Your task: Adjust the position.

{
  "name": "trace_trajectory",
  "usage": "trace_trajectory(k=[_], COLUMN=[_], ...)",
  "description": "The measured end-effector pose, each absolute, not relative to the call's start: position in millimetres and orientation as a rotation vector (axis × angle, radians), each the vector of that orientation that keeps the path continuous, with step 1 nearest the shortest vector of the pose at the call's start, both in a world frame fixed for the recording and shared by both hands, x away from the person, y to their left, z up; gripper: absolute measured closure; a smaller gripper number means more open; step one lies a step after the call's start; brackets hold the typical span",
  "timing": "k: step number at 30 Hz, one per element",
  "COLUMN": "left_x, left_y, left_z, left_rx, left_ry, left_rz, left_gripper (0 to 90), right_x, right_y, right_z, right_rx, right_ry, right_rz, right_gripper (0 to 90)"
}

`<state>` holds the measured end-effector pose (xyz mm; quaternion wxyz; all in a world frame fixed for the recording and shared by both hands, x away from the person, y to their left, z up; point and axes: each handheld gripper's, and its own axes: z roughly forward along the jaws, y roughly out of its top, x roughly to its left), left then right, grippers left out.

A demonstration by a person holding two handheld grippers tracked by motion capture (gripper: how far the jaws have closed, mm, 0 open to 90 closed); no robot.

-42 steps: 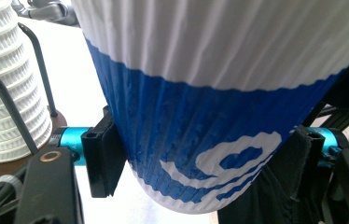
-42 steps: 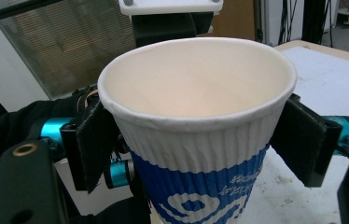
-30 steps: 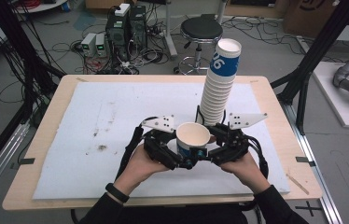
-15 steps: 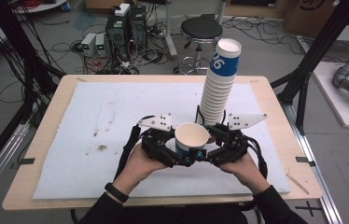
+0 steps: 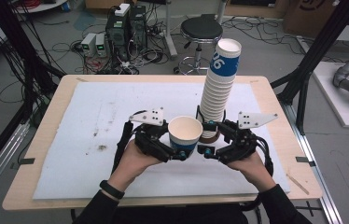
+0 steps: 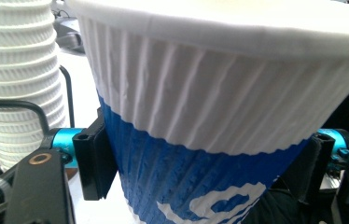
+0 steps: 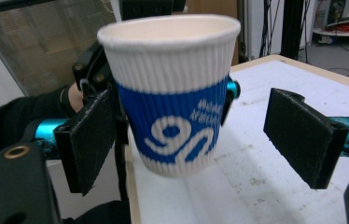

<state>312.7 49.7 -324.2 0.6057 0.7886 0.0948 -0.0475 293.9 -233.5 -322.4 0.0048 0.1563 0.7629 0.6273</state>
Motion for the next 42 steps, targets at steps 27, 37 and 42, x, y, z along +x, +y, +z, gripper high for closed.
trace_trajectory(k=[27,37,42], left_x=[310,310,309], left_y=[52,45,44], left_z=[-317,-321,-321], left_rx=[1.775,1.779,1.775], left_ry=[0.231,0.220,0.222], left_rz=[-0.094,-0.103,-0.102], left_gripper=[25.1,25.1,25.2], right_x=[292,292,291], right_y=[-209,-201,-199], right_z=[-345,-350,-353], right_rx=[0.437,0.457,0.454], right_ry=[2.495,2.499,2.486], right_rz=[1.847,1.875,1.886], right_gripper=[17.5,18.6,29.7])
